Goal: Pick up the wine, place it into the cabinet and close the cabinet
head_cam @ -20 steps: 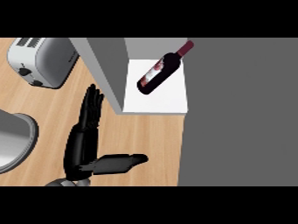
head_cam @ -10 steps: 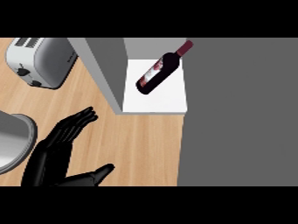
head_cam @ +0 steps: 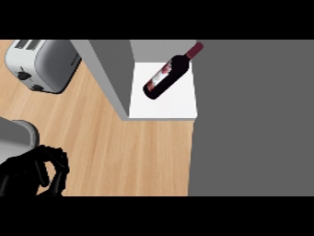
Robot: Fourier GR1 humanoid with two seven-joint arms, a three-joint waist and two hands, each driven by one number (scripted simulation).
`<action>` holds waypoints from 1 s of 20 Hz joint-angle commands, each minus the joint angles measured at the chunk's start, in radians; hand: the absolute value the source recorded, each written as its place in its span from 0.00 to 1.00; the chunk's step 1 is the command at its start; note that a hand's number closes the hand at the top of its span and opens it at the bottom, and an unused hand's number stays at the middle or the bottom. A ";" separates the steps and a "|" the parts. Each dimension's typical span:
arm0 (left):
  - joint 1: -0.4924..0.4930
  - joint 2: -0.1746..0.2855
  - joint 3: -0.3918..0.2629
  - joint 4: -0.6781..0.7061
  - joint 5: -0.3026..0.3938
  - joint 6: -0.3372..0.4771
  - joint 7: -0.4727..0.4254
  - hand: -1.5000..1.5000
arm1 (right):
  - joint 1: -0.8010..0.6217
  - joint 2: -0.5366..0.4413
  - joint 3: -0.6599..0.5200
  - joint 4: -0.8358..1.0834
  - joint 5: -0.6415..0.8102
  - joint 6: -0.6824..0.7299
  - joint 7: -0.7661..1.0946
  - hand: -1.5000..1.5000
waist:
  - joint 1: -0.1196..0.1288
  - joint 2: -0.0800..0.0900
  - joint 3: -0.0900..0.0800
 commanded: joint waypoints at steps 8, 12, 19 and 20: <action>0.072 0.045 0.127 -0.003 0.067 -0.128 -0.021 1.00 | -0.116 0.012 0.191 -0.124 -0.143 -0.035 0.199 1.00 | 0.013 0.003 0.000; 0.102 0.059 0.147 0.039 0.060 -0.202 -0.066 1.00 | -0.242 0.072 0.306 -0.105 -0.086 -0.070 0.251 1.00 | 0.017 0.003 0.000; 0.150 0.089 0.234 0.024 0.111 -0.271 -0.048 1.00 | -0.548 0.258 0.412 -0.010 -0.044 -0.250 0.444 1.00 | 0.027 0.002 -0.001; 0.155 0.056 0.198 -0.007 0.074 -0.234 -0.045 1.00 | -0.600 0.285 0.417 0.024 -0.029 -0.258 0.455 1.00 | 0.025 0.001 0.000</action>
